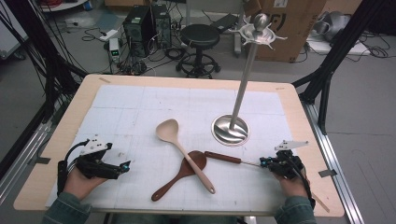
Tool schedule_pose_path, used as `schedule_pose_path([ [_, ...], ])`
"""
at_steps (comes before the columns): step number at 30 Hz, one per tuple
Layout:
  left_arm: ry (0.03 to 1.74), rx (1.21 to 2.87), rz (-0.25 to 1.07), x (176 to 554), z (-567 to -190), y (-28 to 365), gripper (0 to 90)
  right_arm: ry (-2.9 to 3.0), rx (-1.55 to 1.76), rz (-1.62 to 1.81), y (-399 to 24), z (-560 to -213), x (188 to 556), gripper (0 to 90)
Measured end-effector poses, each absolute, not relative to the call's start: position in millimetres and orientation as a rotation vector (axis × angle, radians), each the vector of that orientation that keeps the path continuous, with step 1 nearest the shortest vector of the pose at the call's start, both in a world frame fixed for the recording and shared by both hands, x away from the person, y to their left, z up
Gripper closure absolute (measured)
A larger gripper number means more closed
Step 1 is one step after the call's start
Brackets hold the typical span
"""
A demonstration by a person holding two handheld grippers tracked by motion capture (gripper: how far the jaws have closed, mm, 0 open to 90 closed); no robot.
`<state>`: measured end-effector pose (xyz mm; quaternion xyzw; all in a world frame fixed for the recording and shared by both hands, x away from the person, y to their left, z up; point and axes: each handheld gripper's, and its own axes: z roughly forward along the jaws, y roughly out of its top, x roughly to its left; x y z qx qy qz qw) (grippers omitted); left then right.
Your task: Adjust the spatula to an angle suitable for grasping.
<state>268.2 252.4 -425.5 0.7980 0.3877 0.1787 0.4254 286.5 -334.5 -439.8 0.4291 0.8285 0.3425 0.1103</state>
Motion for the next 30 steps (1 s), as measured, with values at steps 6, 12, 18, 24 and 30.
schedule_pose_path([
  [6,0.967,2.000,0.447,268.6,-425.4,253.0,1.6,2.472,1.238,0.992,-330.2,-439.0,282.3,89.6],
  [12,0.969,1.998,0.449,268.3,-425.2,252.9,1.6,2.498,1.229,0.990,-328.4,-438.4,281.4,89.5],
  [18,0.967,1.998,0.445,268.5,-425.6,252.2,1.6,2.485,1.200,1.038,-326.0,-433.6,283.7,85.9],
  [24,0.967,1.997,0.446,268.3,-425.5,252.3,1.6,2.510,1.100,1.097,-309.7,-423.2,289.8,77.3],
  [30,0.969,1.997,0.447,268.3,-425.3,253.0,1.6,2.573,1.006,1.131,-285.1,-422.8,299.4,67.4],
])
